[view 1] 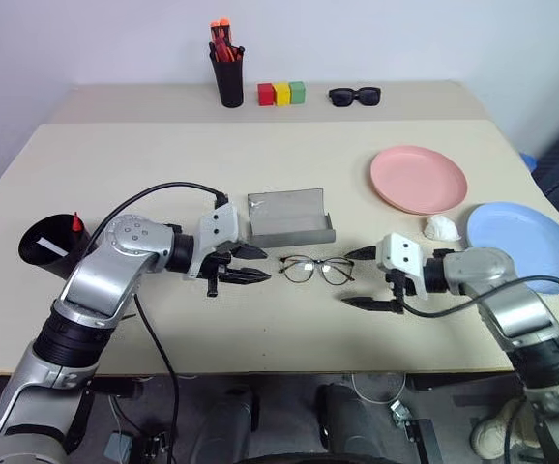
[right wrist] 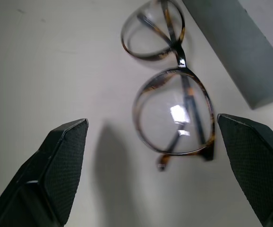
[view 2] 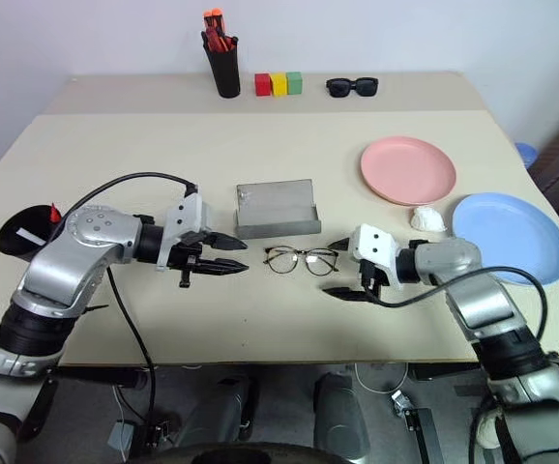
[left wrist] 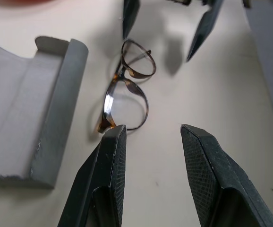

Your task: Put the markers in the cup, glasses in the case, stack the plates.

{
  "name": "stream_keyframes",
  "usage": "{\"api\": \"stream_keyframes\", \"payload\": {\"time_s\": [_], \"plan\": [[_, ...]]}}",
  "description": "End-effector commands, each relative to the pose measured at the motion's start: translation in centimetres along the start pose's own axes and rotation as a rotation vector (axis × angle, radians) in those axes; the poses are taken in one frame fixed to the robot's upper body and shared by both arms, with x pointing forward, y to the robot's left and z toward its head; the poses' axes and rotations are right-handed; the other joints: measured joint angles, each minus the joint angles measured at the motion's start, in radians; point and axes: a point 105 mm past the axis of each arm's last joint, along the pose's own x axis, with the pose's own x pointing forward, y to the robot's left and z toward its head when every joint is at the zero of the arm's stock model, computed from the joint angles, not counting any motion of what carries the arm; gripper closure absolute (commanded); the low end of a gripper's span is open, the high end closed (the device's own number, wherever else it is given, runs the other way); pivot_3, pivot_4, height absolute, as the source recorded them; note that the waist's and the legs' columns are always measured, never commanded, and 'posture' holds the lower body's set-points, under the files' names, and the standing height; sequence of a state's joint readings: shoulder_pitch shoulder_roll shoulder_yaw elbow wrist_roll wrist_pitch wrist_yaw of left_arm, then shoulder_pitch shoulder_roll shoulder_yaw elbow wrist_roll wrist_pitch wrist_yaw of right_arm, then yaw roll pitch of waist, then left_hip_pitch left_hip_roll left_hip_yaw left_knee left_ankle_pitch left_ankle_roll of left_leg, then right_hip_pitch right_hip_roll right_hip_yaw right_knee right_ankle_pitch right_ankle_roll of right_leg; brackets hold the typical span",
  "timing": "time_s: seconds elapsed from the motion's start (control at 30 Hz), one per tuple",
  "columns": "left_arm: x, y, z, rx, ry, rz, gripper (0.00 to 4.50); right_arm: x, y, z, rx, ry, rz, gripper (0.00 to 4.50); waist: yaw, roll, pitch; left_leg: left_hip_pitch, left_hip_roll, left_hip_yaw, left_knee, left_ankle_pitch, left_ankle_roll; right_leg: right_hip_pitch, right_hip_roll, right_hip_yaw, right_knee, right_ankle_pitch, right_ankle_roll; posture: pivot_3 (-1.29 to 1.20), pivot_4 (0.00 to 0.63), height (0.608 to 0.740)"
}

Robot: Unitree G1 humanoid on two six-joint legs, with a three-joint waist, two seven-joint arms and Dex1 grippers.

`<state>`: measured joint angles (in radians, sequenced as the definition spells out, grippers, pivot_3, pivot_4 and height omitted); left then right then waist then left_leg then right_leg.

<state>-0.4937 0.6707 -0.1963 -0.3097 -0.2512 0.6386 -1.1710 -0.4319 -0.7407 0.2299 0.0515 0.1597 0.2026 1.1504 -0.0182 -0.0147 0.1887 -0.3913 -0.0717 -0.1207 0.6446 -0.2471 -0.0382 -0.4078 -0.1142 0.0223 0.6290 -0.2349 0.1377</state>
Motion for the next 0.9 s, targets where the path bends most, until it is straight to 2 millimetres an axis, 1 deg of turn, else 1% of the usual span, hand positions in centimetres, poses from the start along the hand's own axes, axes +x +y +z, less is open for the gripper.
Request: {"api": "stream_keyframes", "payload": {"time_s": [0.03,0.13,0.2,0.27,0.4,0.53,0.7,0.9], "plan": [[0.0,-0.8,0.5,0.030,0.005,0.033,2.70,0.7,-1.0,2.2,-0.085,-0.005,-0.012,0.00,-0.001,0.000,0.000,0.000,0.000,0.000,-0.001,0.000,0.000,0.000,0.000,0.000,0.000,0.000,0.000,0.00,0.150,0.740],[0.3,-1.2,0.3,0.011,0.003,0.048,2.70,0.7,-0.8,3.9,-0.103,-0.039,0.010,0.00,0.004,0.000,0.000,0.000,0.000,0.000,-0.001,0.000,0.000,-0.001,0.000,0.000,0.000,0.000,0.000,0.00,0.150,0.740],[0.5,-1.4,0.2,-0.003,0.001,0.058,2.70,0.5,-0.6,4.5,-0.093,-0.033,0.027,0.00,0.007,0.000,0.000,-0.001,0.000,-0.001,-0.001,0.000,0.000,-0.001,0.000,0.000,0.000,0.000,0.000,0.00,0.150,0.740],[0.8,-1.5,0.0,-0.027,-0.007,0.070,2.70,0.2,0.0,4.8,-0.046,-0.006,0.088,0.00,0.007,0.000,0.000,-0.001,0.000,-0.001,-0.001,0.000,0.000,0.000,0.000,0.000,0.000,0.000,0.000,0.00,0.150,0.740],[1.2,-1.4,-0.3,-0.050,-0.013,0.090,2.70,-0.2,0.6,4.6,0.009,0.050,0.133,0.00,0.006,0.000,0.000,-0.001,0.000,-0.001,-0.001,0.000,0.000,0.000,0.000,0.000,0.000,0.000,0.000,0.00,0.150,0.740],[1.2,-1.1,-0.3,-0.061,-0.018,0.094,2.70,-0.2,0.9,4.3,0.043,0.077,0.160,0.00,0.005,0.000,0.000,-0.001,0.000,-0.001,-0.001,0.000,0.000,0.000,0.000,0.000,-0.001,0.000,0.000,0.00,0.150,0.740],[0.9,-1.4,-0.5,-0.068,-0.013,0.079,2.70,0.4,0.6,4.3,0.066,0.077,0.168,0.00,0.004,0.000,0.000,-0.001,0.000,0.000,-0.001,0.000,0.000,-0.001,0.000,0.000,0.000,0.000,0.000,0.00,0.150,0.740],[1.0,-1.9,-1.0,-0.057,0.004,0.072,2.70,1.8,-0.1,4.7,0.083,0.043,0.176,0.00,0.004,0.000,0.000,-0.001,0.000,0.000,-0.001,0.000,0.000,-0.001,0.000,0.000,-0.001,0.000,0.000,0.00,0.150,0.740]]}}
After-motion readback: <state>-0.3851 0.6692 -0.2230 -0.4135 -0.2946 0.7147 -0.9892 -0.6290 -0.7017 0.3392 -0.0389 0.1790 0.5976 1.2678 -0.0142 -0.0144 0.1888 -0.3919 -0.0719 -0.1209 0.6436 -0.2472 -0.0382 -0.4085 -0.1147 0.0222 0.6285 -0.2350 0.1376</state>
